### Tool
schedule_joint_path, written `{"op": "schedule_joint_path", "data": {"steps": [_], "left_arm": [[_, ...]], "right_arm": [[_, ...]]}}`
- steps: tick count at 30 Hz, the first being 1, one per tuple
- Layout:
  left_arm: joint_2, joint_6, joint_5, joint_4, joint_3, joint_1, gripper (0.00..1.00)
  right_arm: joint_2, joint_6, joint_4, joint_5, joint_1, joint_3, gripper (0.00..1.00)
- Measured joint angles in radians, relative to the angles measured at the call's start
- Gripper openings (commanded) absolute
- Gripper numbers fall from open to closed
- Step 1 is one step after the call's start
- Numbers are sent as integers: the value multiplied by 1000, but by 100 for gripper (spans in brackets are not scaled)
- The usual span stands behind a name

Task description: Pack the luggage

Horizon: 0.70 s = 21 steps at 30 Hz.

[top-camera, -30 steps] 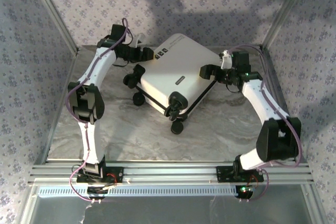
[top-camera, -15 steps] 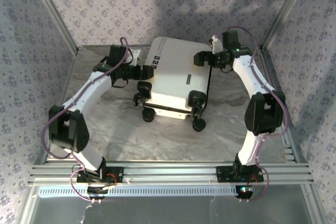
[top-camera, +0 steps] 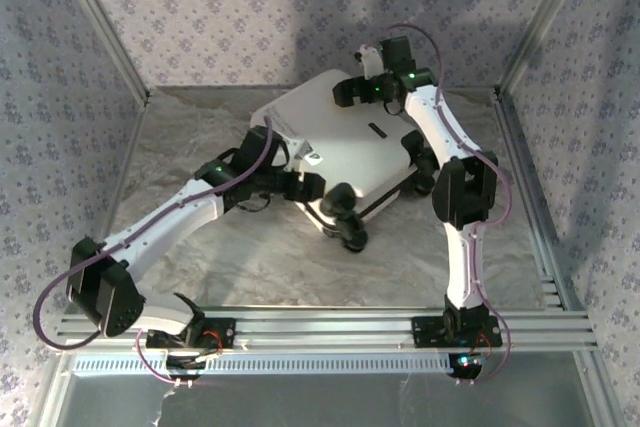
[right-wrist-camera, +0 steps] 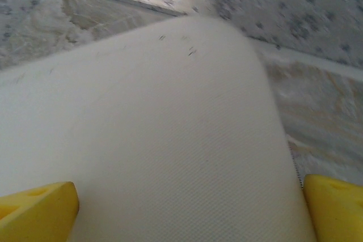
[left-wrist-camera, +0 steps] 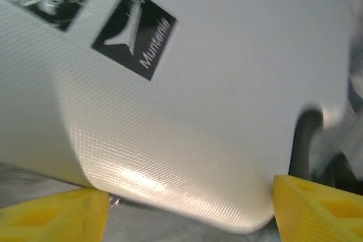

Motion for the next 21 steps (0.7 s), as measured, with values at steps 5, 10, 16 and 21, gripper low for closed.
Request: {"op": "schedule_joint_path", "data": {"steps": [5, 10, 16, 21], "left_arm": [[79, 58, 225, 11, 63, -113, 73], [82, 134, 215, 49, 104, -87, 75], [-32, 169, 96, 69, 120, 32, 78], [-119, 174, 29, 62, 121, 128, 87]], "right_arm": [[-19, -19, -11, -110, 115, 23, 98], [-101, 5, -115, -256, 211, -36, 98], [-300, 49, -81, -238, 35, -256, 99], [-536, 92, -3, -183, -129, -497, 100]]}}
